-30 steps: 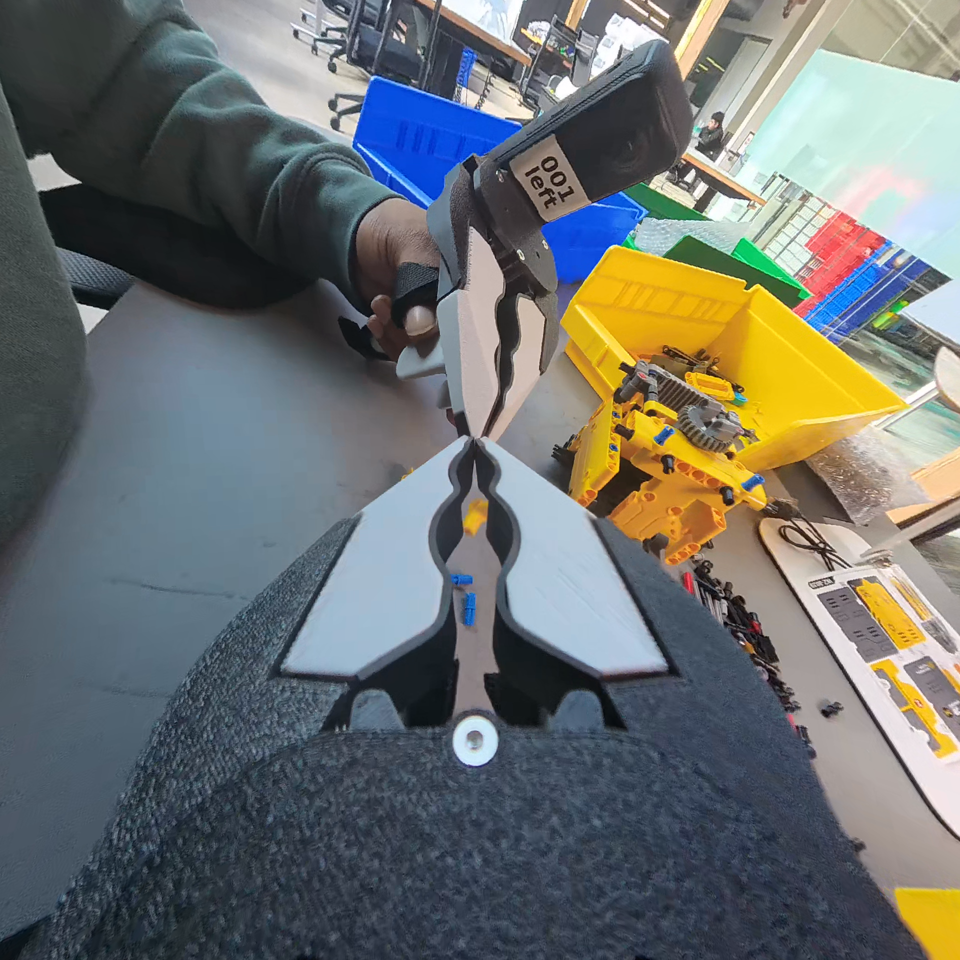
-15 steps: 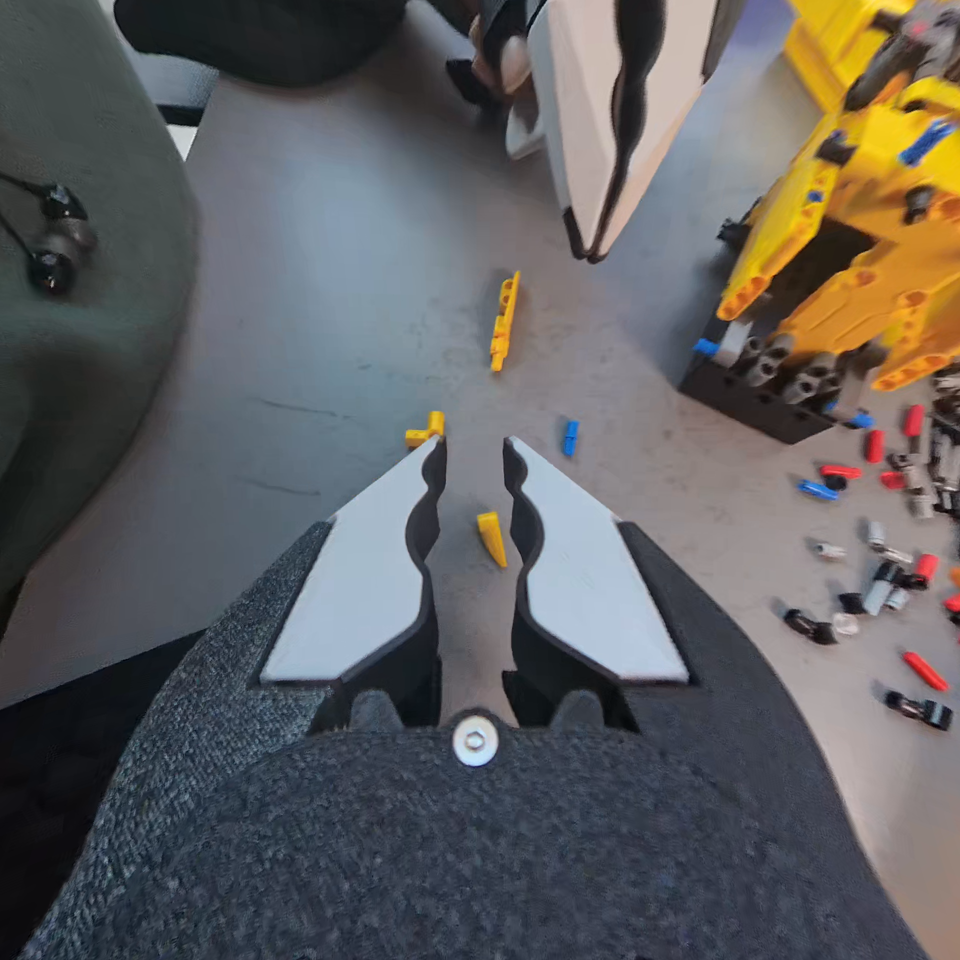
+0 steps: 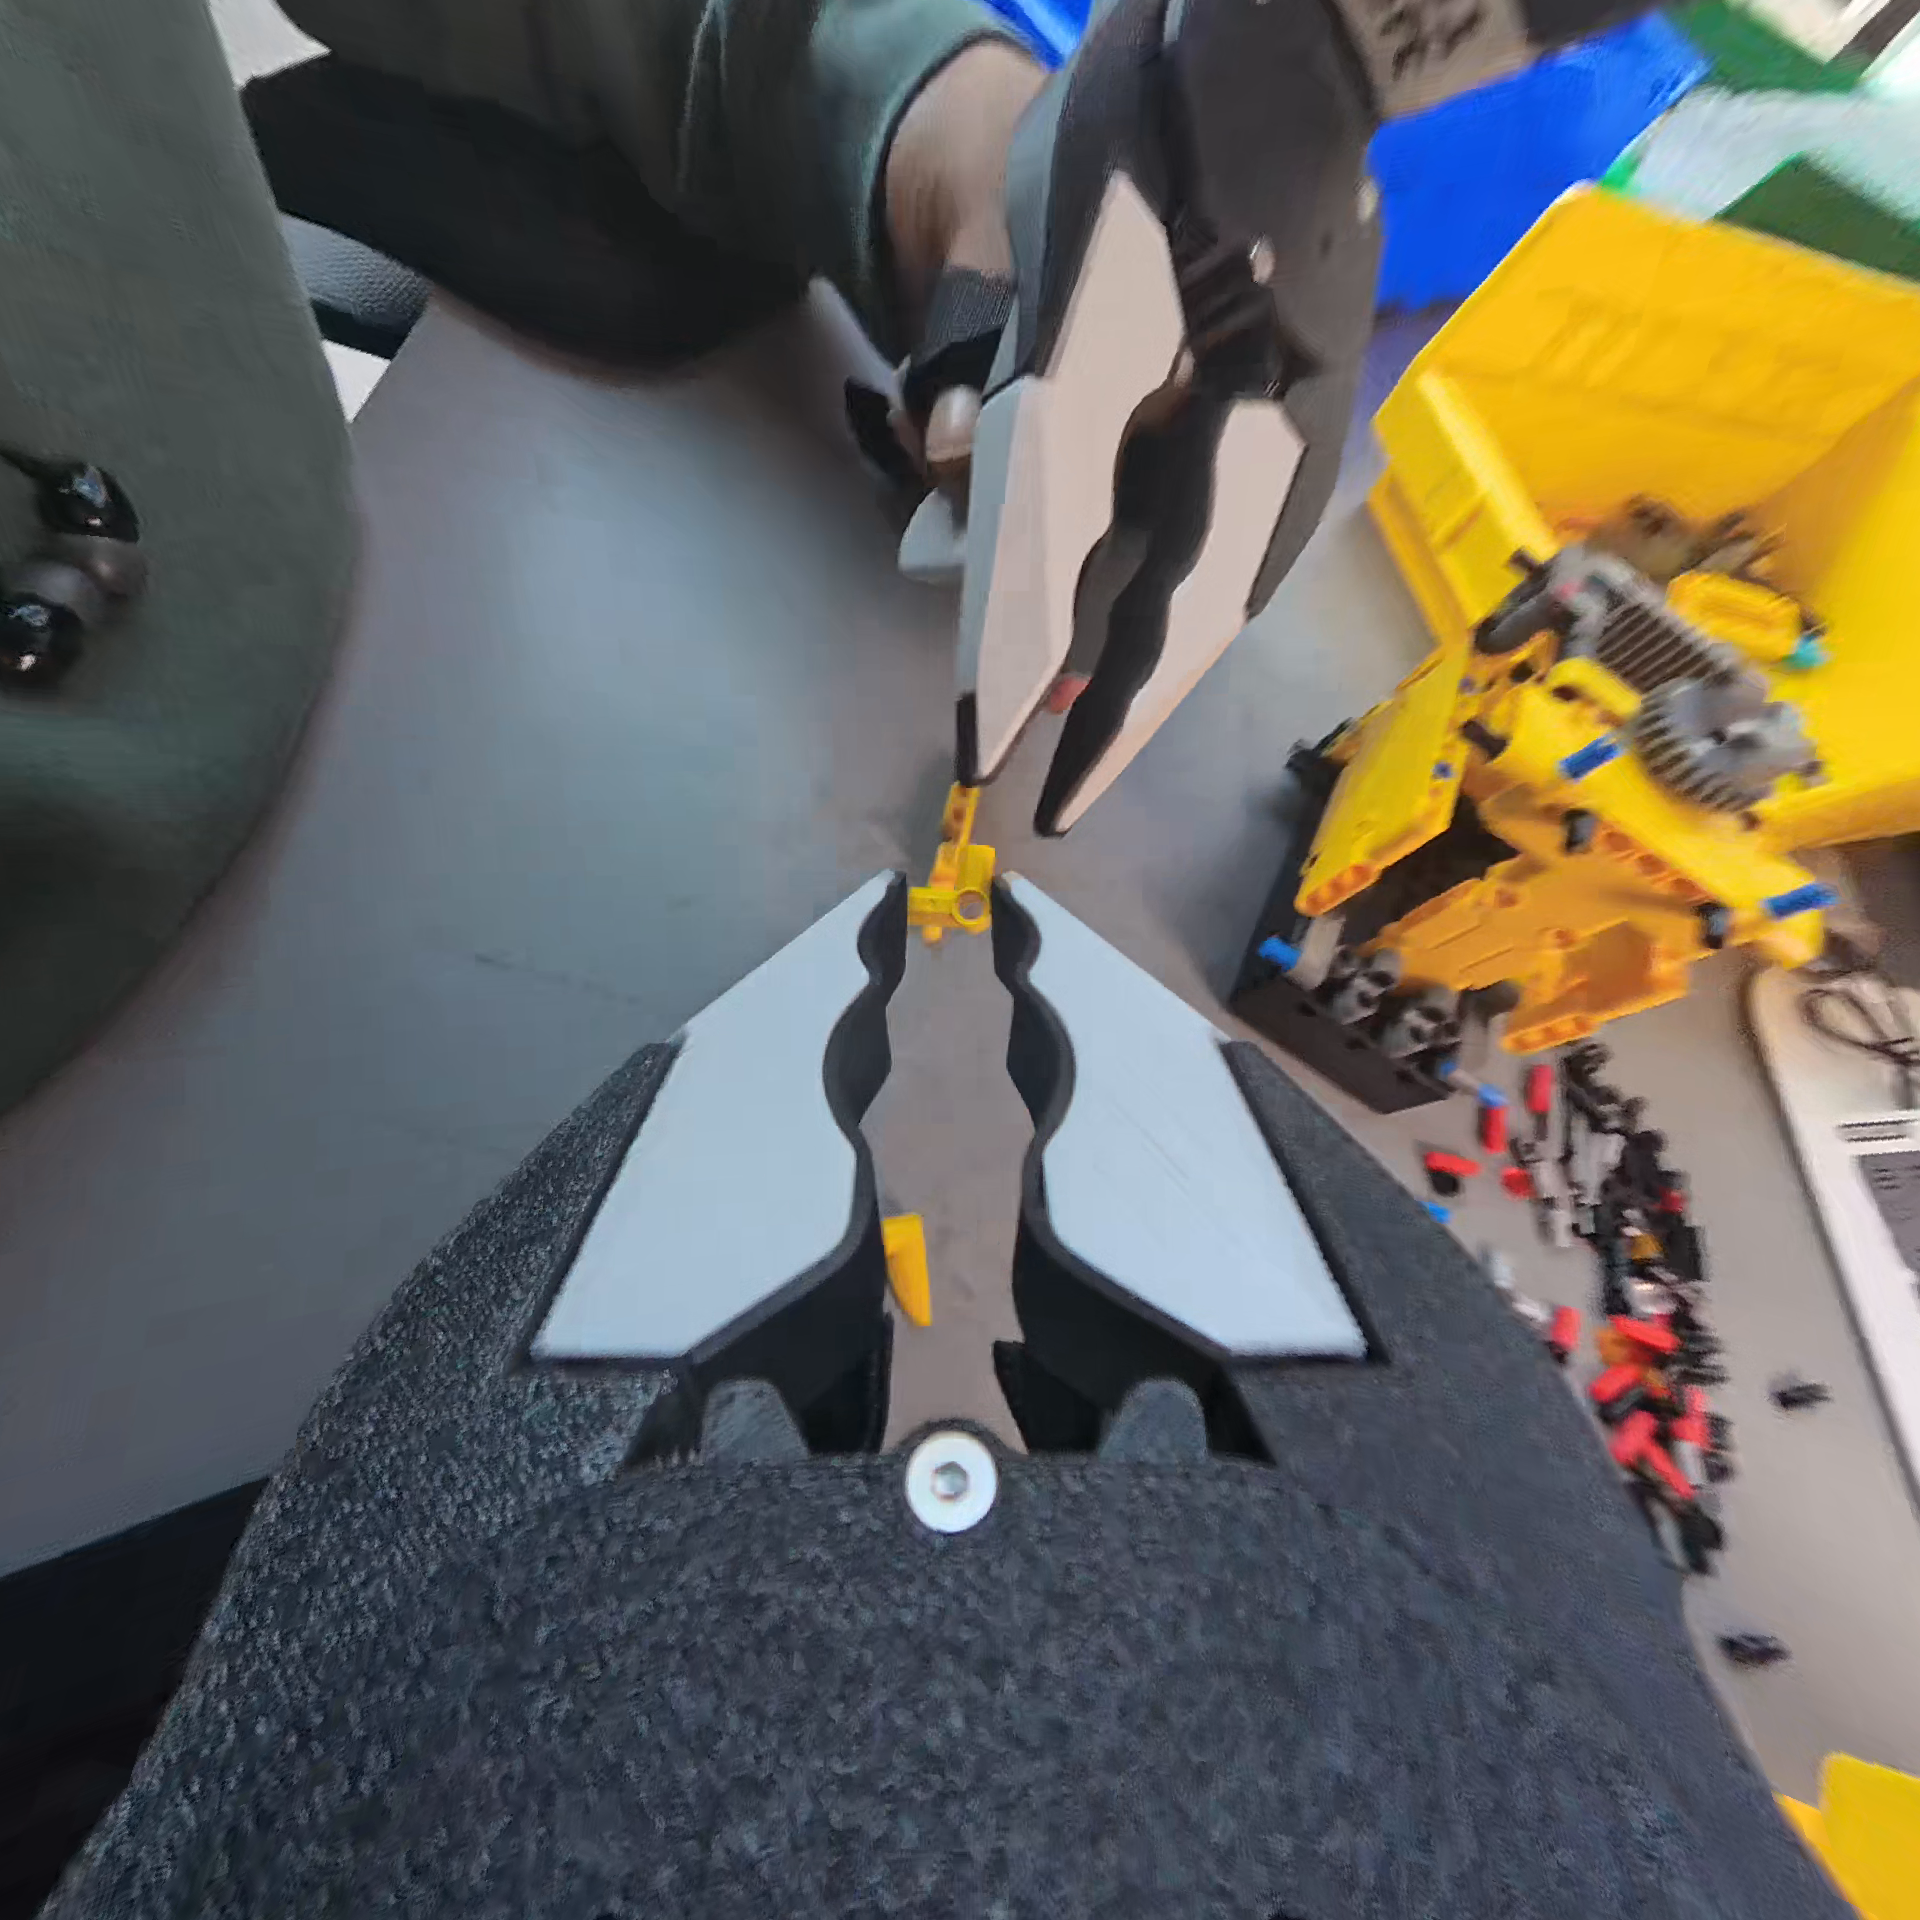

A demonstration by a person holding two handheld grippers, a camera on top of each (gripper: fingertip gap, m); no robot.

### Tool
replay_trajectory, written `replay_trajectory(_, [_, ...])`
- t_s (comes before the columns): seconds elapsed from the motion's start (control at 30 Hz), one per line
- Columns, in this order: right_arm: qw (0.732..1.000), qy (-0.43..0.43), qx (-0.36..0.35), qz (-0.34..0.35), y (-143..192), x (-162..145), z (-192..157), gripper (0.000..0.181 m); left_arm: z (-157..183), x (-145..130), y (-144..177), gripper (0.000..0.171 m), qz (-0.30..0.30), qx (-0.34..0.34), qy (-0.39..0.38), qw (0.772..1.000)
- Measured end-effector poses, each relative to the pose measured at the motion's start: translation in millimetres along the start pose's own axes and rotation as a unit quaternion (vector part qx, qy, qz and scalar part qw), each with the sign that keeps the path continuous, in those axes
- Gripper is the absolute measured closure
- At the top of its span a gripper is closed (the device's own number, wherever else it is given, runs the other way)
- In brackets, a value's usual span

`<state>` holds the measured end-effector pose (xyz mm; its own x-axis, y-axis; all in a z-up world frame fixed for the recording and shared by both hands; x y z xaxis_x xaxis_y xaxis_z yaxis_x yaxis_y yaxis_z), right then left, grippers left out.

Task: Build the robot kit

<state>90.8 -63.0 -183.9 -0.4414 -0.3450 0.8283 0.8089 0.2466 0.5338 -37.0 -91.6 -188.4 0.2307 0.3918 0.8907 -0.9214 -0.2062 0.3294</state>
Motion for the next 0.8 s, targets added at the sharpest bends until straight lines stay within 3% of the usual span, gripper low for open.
replay_trajectory(0.17, [0.994, 0.075, -0.08, 0.028, 5.8, 14.2, 2.4, 0.166, -2.7, 8.7, 2.3, 0.153, 0.069, -0.041, 0.091, 0.993])
replay_trajectory(0.4, [0.989, 0.099, -0.104, 0.018, 3.0, 17.6, -0.4, 0.166, -2.9, 9.1, 0.8, 0.165, 0.066, -0.029, 0.085, 0.994])
replay_trajectory(0.53, [0.994, -0.007, -0.072, 0.079, 10.6, 22.0, 7.4, 0.164, 0.5, 16.0, 7.0, 0.166, 0.089, -0.013, 0.016, 0.996])
replay_trajectory(0.67, [0.978, -0.146, -0.006, 0.151, 20.8, 22.7, 19.3, 0.163, 7.4, 24.6, 14.2, 0.166, 0.117, 0.01, -0.056, 0.992])
replay_trajectory(0.8, [0.968, -0.176, 0.02, 0.177, 20.1, 26.1, 19.5, 0.167, 16.3, 29.3, 15.2, 0.166, 0.127, 0.029, -0.118, 0.984])
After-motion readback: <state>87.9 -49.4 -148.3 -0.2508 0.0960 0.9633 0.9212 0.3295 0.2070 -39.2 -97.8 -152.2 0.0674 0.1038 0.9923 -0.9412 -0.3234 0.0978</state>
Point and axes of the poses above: each gripper's, where its closed fingertips meet, y back along the fingers, x out of its top, z = x × y across the jaws, the point moved 7 cm from there along y, back along the fingers, and after that the axes turned 9 degrees about -y, right-handed, at the moved point
